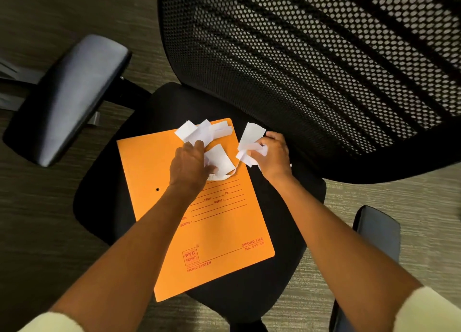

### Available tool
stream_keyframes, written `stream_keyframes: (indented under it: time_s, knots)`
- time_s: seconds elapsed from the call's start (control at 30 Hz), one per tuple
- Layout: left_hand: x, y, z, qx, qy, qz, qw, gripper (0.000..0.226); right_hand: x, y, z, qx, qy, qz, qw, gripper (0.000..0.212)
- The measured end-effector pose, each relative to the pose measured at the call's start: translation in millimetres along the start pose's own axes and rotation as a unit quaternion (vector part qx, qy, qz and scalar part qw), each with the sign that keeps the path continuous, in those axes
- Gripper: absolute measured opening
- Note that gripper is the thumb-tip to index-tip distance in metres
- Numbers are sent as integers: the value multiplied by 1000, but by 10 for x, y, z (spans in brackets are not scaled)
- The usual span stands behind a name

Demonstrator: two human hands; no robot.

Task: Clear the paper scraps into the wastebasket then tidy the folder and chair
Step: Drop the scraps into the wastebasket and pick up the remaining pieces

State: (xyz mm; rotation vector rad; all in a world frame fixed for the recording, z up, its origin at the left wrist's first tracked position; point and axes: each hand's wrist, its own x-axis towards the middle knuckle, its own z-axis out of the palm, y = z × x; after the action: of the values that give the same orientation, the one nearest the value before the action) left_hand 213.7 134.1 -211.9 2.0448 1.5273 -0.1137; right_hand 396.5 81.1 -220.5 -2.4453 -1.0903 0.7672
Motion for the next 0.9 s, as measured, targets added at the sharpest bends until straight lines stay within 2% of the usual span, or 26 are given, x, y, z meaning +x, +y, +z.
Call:
stream_keyframes:
  time_s: [0.23,0.47,0.73,0.9]
  knots:
    - [-45,-68,16,-11,16,31,999,28,9,-145,167,43,45,57,996,41]
    - [-193,-251,-63,-44,30,67,996,19,32,-222,208,84,57,91,991,39]
    - [-369,-461,-257,-72,56,32,995,11,-33,-272,215,226,112,170,953,40]
    - [-541,-537,-407,-107,92,15,990,18,-317,-461,59,319,142,128,928,35]
